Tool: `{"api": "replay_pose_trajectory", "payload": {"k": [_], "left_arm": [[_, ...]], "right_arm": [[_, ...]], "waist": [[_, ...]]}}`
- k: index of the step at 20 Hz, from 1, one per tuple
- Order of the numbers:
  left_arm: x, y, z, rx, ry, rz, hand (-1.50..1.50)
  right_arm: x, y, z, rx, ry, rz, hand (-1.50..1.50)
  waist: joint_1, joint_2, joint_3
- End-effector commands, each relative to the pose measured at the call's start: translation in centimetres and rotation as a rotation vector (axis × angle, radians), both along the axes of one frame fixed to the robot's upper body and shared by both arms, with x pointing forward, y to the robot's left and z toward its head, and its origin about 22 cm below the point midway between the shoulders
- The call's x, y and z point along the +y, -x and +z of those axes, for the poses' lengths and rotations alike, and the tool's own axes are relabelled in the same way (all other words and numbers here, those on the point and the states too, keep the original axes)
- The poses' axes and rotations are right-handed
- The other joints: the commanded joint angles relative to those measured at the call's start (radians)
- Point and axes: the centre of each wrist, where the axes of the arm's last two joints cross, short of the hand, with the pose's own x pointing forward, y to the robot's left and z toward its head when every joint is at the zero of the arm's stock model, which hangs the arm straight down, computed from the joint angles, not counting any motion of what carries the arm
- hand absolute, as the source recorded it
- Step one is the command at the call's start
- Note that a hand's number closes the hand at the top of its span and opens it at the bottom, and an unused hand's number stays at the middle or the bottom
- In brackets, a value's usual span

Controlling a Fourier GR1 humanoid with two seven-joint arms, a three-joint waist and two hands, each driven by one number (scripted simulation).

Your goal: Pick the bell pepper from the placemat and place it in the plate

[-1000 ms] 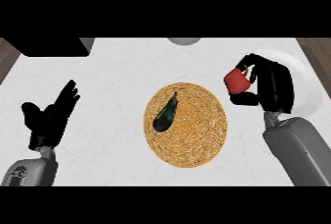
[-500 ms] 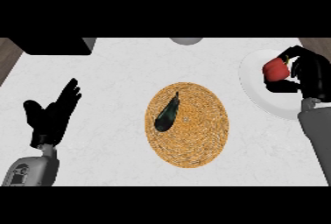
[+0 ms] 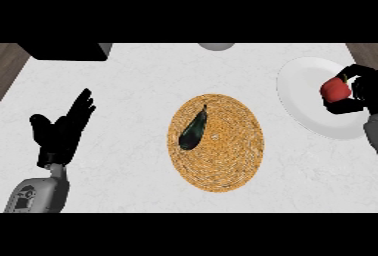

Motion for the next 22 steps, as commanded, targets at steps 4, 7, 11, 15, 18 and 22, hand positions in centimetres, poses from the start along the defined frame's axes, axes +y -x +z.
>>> {"api": "replay_pose_trajectory", "payload": {"k": [4,7,11,15,18,22], "left_arm": [[-0.3,-1.0,0.7,-0.014,-0.003,0.0,0.0],[-0.4,-1.5,1.2,-0.016,0.006,-0.008,0.0],[0.3,0.0,0.6,-0.009,0.002,-0.003,0.0],[0.4,0.8,-1.1,0.01,-0.006,0.02,0.0],[0.9,0.9,-0.6,0.02,-0.001,0.029,0.0],[-0.3,-0.2,-0.2,0.014,-0.009,0.047,0.0]], "right_arm": [[-2.8,-0.1,-1.0,0.1,-0.097,0.122,-1.5],[-2.7,-0.7,-0.3,-0.014,-0.073,0.163,-1.5],[-2.4,-0.6,-0.2,-0.242,-0.164,0.237,-1.5],[-2.0,-1.5,2.2,-0.375,-0.352,0.382,-1.5],[-2.2,-1.2,2.4,-0.349,-0.47,0.336,-1.5],[-4.2,-0.9,3.3,-0.206,-0.683,0.318,-1.5]], "waist": [[0.006,0.003,0.001],[0.005,0.003,0.001],[0.001,-0.003,0.002],[-0.025,-0.012,-0.001],[-0.033,-0.016,-0.002],[-0.033,-0.013,-0.002]]}}
